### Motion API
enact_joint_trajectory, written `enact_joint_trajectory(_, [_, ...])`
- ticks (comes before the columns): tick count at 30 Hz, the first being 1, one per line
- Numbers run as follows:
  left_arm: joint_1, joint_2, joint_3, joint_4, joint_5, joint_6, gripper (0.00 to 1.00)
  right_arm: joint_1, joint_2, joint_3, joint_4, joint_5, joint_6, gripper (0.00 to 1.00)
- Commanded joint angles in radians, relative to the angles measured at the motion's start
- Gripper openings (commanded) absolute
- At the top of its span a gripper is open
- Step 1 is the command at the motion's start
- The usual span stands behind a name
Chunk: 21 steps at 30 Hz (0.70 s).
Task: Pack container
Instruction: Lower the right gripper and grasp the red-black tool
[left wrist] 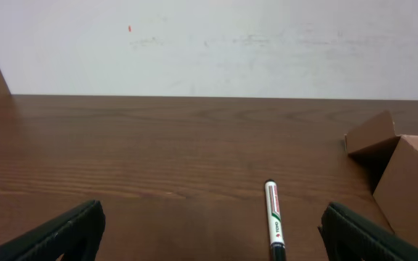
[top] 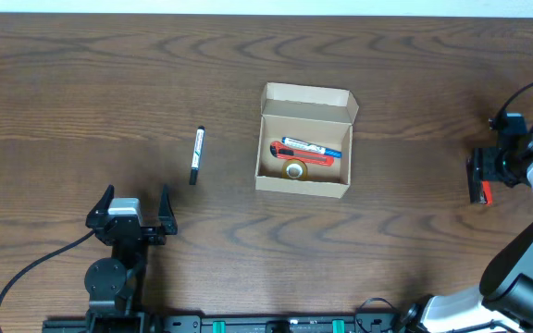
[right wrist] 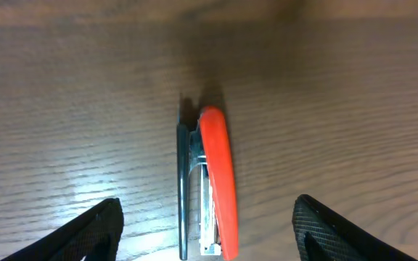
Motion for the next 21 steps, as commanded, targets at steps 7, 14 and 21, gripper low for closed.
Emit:
enact_joint_trajectory(7, [0.003,-0.007,-0.011,-0.056,-0.024,-0.006,0.95,-0.009,0.119,-0.014,-0.018,0.000,0.032,0.68])
enact_joint_trajectory(14, [0.003,-0.007,-0.011,-0.056,-0.023,-0.007,0.95,-0.009,0.136,-0.014,-0.014,0.008,0.035,0.67])
enact_joint_trajectory(21, [0.003,-0.007,-0.011,-0.056,-0.023,-0.007,0.95,-0.011,0.144,-0.014,-0.002,0.008,0.035,0.66])
